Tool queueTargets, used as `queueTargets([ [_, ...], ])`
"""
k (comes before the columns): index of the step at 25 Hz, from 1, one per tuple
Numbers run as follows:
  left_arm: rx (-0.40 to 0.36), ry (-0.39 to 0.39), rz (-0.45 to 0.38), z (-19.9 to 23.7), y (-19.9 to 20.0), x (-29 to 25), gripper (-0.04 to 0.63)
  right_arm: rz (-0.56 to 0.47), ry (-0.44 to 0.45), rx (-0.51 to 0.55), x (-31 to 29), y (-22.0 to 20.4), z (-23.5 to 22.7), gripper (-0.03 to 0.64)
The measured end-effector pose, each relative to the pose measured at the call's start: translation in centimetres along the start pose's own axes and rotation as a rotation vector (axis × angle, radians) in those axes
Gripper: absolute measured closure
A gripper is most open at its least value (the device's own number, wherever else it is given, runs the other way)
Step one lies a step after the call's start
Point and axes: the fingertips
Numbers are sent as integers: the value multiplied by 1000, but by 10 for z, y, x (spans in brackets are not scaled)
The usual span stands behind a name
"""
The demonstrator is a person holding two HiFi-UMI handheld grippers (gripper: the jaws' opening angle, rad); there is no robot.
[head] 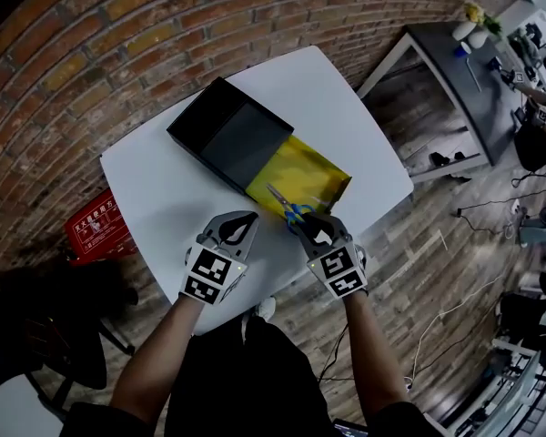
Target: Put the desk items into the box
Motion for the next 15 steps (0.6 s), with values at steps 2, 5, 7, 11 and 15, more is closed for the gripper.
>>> queueTargets([
  [2, 1, 0, 5, 2, -1, -4, 581, 13, -5, 1, -3, -5, -7, 523],
  [5, 6, 1, 5, 4, -3, -10, 581, 32, -4, 3, -9, -10, -15, 522],
  [7, 11, -2, 11, 4, -5, -14, 581, 44, 2, 9, -12, -13, -18, 522],
  [11, 30, 3, 33, 6, -13, -22, 581, 92, 22, 38, -23, -20, -25, 522],
  [15, 42, 2, 41, 6, -16, -29, 581, 142, 39, 44, -34, -23, -27, 522],
])
Point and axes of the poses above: the fingertips, and each gripper's own axes: x backward along the fingers, z to its left, y out of its top, and after that the axes turned 5 degrees about -z, right-handed
